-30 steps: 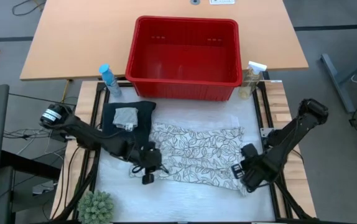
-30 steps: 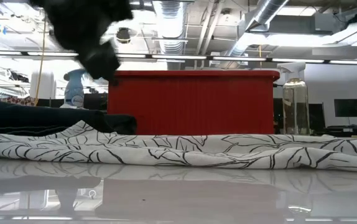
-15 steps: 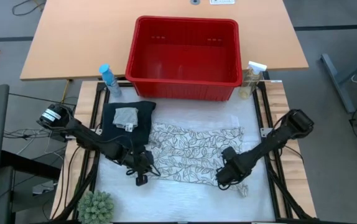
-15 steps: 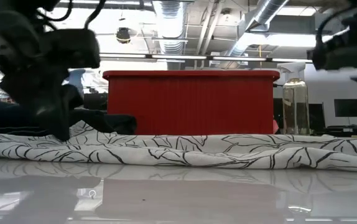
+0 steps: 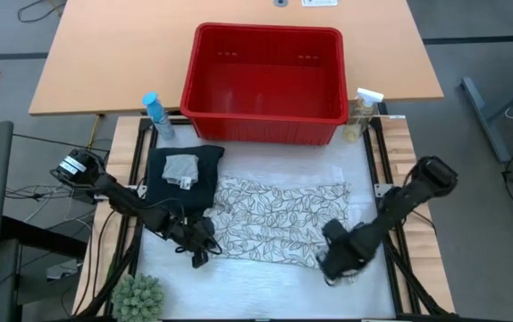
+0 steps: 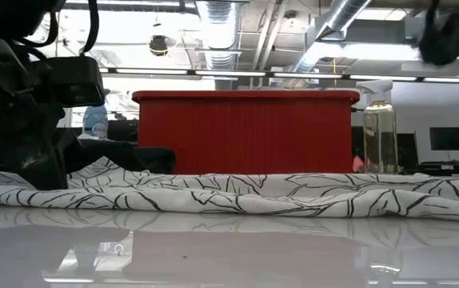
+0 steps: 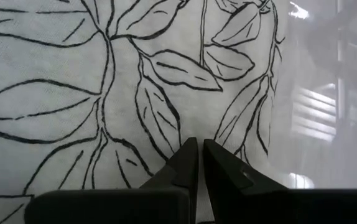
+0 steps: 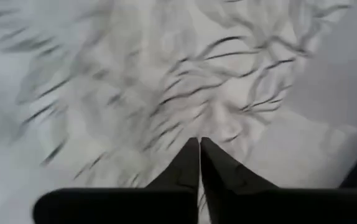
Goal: Fold Laundry from Bin
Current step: Fold the white patterned shirt
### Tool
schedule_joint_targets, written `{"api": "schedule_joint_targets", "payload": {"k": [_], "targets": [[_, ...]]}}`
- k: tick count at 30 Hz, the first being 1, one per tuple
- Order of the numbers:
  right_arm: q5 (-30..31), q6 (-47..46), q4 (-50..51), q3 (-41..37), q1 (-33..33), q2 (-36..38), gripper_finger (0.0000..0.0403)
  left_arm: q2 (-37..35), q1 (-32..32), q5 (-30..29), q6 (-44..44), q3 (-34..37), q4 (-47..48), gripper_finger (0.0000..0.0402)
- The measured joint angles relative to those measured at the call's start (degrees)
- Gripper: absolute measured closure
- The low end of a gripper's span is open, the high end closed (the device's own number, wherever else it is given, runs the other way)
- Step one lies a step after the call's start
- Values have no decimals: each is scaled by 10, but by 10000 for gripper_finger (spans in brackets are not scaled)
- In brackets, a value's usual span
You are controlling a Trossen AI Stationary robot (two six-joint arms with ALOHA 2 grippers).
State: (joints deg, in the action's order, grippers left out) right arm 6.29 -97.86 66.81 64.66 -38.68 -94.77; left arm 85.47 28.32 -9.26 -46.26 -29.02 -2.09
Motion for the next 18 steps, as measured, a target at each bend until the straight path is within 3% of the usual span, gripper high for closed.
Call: {"api": "schedule_joint_targets", "payload": {"k": [4,9,13,18], "targets": [[-34,51,-73,8,-68,32,328,0,0,-2,-1,1,-6,384],[-49,7,-180,8,-166,8,281,1,0,-6,-5,1,-7,384],[-37,-92,-177,7,-204,-9,227,2,0,-11,-11,2,-18,384],[-33,-146,-116,7,-210,-9,161,2,0,-29,-10,2,-24,384]]}}
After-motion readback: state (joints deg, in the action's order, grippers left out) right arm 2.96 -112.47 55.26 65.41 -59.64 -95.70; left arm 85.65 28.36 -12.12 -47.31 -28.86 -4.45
